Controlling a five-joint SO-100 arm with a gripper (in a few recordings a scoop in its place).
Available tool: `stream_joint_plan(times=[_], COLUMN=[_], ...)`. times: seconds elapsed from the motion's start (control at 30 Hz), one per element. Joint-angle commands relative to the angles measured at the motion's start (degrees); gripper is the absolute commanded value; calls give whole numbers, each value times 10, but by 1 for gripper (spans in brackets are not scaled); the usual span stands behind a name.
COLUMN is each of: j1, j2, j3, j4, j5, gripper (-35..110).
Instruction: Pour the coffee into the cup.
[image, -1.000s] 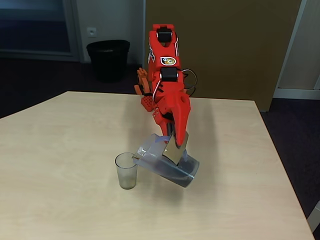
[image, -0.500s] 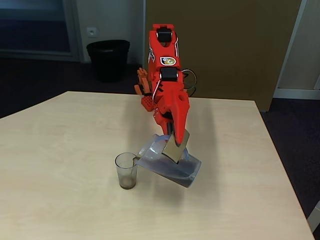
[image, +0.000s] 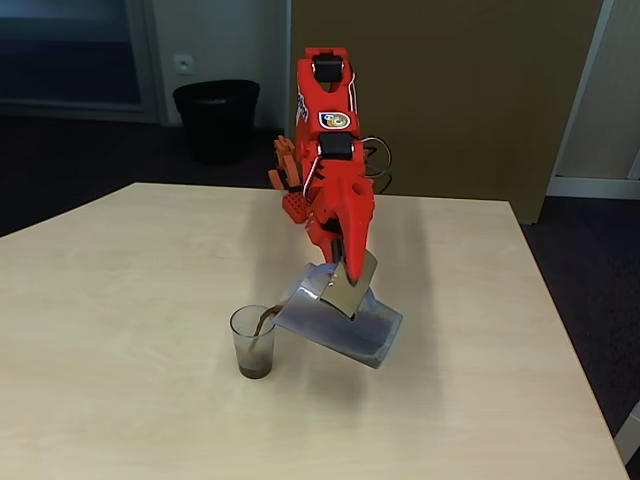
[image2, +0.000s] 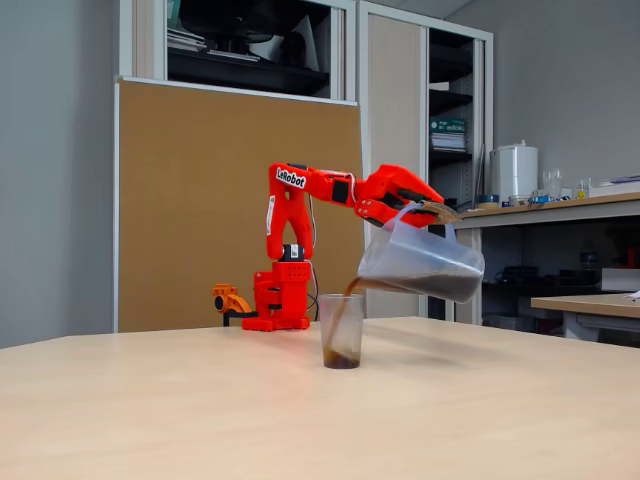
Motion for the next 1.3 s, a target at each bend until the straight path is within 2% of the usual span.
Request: stream_joint_plan(times=[0.0,1.27], j1=[-2,29], j2=[50,27], j3=[11,-4], j4=[-29,-59], j5=[14,66], gripper=[0,0])
